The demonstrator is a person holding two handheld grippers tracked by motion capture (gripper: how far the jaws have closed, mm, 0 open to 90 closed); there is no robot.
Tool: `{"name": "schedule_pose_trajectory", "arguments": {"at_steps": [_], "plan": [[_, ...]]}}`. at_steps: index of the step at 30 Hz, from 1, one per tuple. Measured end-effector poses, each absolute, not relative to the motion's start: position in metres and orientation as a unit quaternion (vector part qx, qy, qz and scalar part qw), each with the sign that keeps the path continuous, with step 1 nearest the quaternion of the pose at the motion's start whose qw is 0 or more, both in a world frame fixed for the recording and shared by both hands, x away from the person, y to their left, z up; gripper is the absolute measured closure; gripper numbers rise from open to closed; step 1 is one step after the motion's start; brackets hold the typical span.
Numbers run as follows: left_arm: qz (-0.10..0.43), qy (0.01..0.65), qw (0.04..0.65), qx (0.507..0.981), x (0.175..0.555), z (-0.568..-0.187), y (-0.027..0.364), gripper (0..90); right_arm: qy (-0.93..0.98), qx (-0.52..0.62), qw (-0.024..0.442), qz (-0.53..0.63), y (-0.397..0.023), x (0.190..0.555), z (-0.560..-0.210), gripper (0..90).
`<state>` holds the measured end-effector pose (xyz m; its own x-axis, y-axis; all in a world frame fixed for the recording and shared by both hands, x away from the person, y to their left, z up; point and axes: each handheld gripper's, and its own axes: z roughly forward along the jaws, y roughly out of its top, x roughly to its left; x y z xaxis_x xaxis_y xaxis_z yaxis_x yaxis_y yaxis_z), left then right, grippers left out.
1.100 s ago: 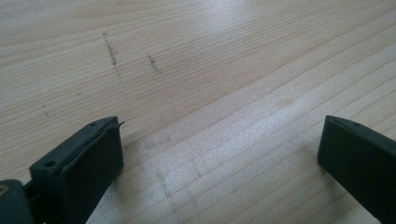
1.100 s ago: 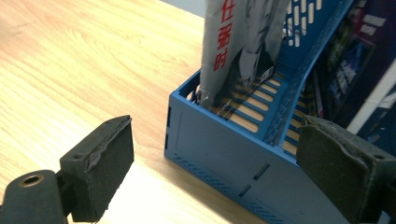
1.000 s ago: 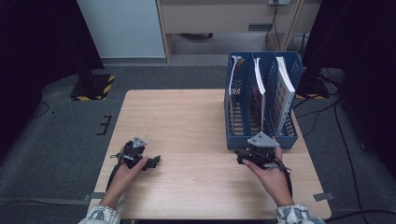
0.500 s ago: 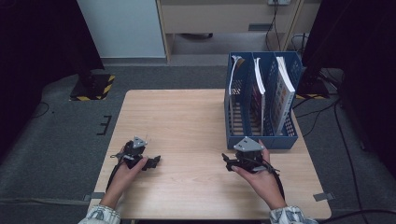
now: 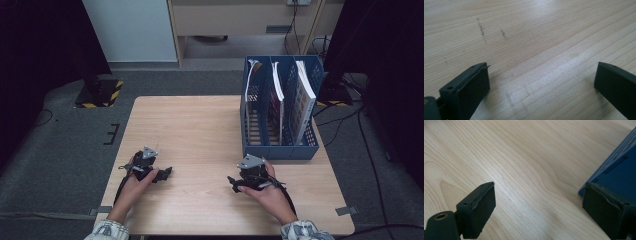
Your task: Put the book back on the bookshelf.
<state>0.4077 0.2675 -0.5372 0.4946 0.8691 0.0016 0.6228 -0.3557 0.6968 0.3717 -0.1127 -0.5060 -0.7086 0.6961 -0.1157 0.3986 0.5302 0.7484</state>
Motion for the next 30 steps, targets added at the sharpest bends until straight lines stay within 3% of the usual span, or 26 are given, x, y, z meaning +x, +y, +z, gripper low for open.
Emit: {"name": "schedule_pose_trajectory", "arguments": {"at_steps": [20,30], "plan": [[0.19,0.468,0.325,0.8,0.408,-0.537,0.267,0.0,0.854,0.356,0.147,0.349,-0.086,0.392,-0.537,6.3],[0.19,0.468,0.325,0.799,0.408,-0.537,0.266,0.0,0.841,0.381,0.154,0.351,-0.077,0.397,-0.539,3.4]]}}
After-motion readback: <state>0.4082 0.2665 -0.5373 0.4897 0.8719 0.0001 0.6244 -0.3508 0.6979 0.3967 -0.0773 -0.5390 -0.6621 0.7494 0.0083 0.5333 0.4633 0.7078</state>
